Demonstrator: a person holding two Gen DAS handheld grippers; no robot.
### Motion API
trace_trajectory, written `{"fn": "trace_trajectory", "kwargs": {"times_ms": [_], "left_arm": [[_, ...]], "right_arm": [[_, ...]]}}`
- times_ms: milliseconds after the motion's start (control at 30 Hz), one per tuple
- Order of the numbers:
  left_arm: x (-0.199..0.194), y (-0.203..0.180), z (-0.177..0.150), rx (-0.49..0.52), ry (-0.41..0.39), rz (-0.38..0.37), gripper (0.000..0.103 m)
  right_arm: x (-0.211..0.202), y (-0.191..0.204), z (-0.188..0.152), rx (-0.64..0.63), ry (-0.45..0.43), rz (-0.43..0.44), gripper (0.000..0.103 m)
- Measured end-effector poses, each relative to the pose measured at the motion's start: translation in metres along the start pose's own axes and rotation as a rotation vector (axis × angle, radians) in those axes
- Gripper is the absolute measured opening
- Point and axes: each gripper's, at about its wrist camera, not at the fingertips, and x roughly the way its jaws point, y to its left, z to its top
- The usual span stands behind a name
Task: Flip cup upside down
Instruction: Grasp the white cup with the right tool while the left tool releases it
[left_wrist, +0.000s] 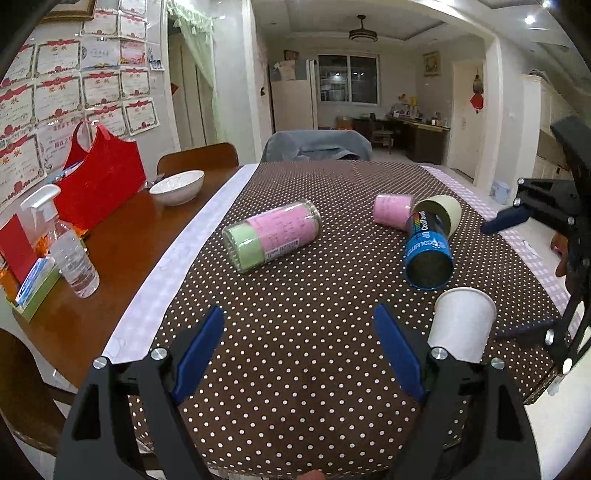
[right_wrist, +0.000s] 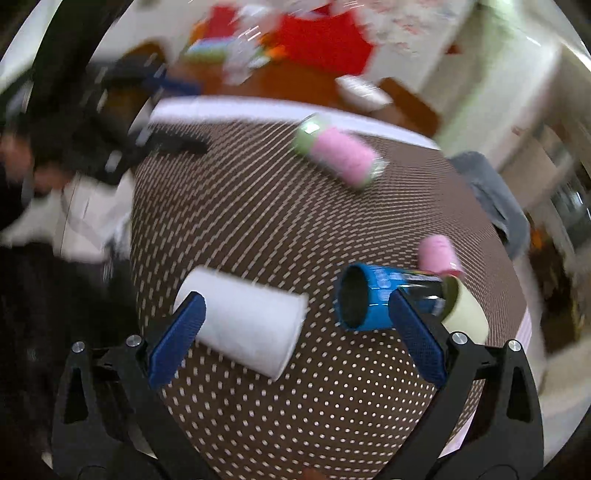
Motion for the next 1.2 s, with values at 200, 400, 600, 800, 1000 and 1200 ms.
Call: {"fn": "trace_trajectory", "kwargs": {"times_ms": [200,400,600,800,1000,1200], "left_arm": [[0.007,0.001,-0.005,-0.027,0.034,0.007,0.082],[0.015,-0.006,-0.009,-0.026,0.066,-0.002,0.082],[0.025,-0.004,-0.017,-0.038,0.106,-0.006,0.082],[0.032,0.003,-0.022,-0.069,0.127,-0.006,0.082],[0.035,0.010,-0.025,-0.087,0.136,-0.016,0.082],[0.037,0.015,-0.026,-0.097,0.139,-0.021,0.082]], "right_arm": [[0.014,0.022,0.002,-0.229,0.103,0.071,0.097],[0.031,0.029,0.004,-0.357,0.182,0.115,0.097],[0.052,0.035,0.010,-0.443,0.251,0.179,0.097],[0.067,0.038,0.020,-0.482,0.307,0.241,0.089],[0.075,0.044,0.027,-0.507,0.355,0.267,0.082],[0.083,0.042,0.032,-0.463,0.405,0.289,0.067]]}}
